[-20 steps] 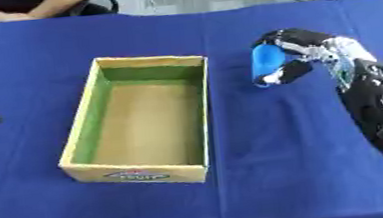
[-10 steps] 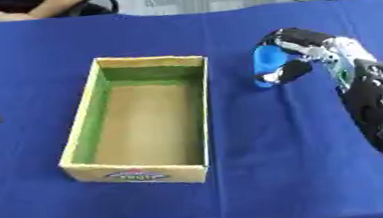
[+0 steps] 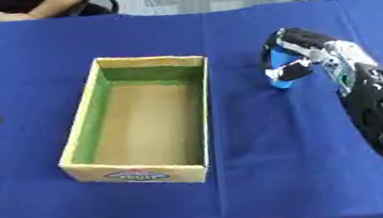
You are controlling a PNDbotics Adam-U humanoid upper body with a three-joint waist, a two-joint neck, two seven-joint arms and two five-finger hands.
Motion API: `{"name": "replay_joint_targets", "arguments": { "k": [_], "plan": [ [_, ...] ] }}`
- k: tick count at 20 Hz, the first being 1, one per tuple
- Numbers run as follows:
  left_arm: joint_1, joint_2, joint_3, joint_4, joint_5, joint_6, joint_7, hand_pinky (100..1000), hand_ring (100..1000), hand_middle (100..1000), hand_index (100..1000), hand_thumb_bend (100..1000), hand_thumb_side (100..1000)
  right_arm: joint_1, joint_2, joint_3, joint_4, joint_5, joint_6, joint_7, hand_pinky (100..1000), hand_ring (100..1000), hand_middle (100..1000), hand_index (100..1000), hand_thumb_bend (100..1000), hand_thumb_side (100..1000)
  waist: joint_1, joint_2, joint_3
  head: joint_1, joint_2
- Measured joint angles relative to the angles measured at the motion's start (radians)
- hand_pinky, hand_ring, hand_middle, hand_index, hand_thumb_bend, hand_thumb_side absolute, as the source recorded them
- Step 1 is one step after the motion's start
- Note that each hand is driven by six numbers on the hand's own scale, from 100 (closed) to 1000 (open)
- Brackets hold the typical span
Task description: Pick up objects on the table and place them in the box.
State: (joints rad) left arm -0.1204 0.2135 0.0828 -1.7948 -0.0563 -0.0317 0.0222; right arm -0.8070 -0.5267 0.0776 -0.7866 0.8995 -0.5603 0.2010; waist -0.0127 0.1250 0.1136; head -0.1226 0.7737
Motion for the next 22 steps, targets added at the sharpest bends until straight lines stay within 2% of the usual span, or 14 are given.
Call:
{"name": "replay_joint_targets", "arguments": {
  "k": [7, 12, 16, 22],
  "plan": [
    [0.0, 0.0, 0.0, 0.0, 0.0, 0.0, 0.0, 628, 863, 865, 814, 434, 1000, 0.035, -0.006, 0.005, -0.061, -0.024, 0.001, -0.013, 230, 206, 319, 567, 100, 327, 0.002, 0.0, -0.002, 0.0, 0.0],
    [0.0, 0.0, 0.0, 0.0, 0.0, 0.0, -0.002, 628, 864, 866, 814, 433, 1000, 0.043, -0.031, 0.006, -0.142, -0.045, 0.002, -0.021, 224, 204, 332, 562, 100, 319, 0.002, 0.0, -0.003, 0.0, 0.0],
    [0.0, 0.0, 0.0, 0.0, 0.0, 0.0, -0.003, 629, 864, 866, 814, 433, 1000, 0.041, -0.073, 0.003, -0.221, -0.063, 0.009, -0.027, 191, 203, 351, 545, 100, 336, 0.002, -0.001, -0.005, 0.002, 0.0],
    [0.002, 0.0, 0.0, 0.001, 0.0, 0.0, -0.003, 629, 865, 867, 814, 433, 1000, 0.002, -0.17, 0.002, -0.333, -0.067, 0.028, -0.045, 170, 206, 351, 543, 100, 329, -0.002, -0.005, -0.014, 0.018, 0.0]
  ]
}}
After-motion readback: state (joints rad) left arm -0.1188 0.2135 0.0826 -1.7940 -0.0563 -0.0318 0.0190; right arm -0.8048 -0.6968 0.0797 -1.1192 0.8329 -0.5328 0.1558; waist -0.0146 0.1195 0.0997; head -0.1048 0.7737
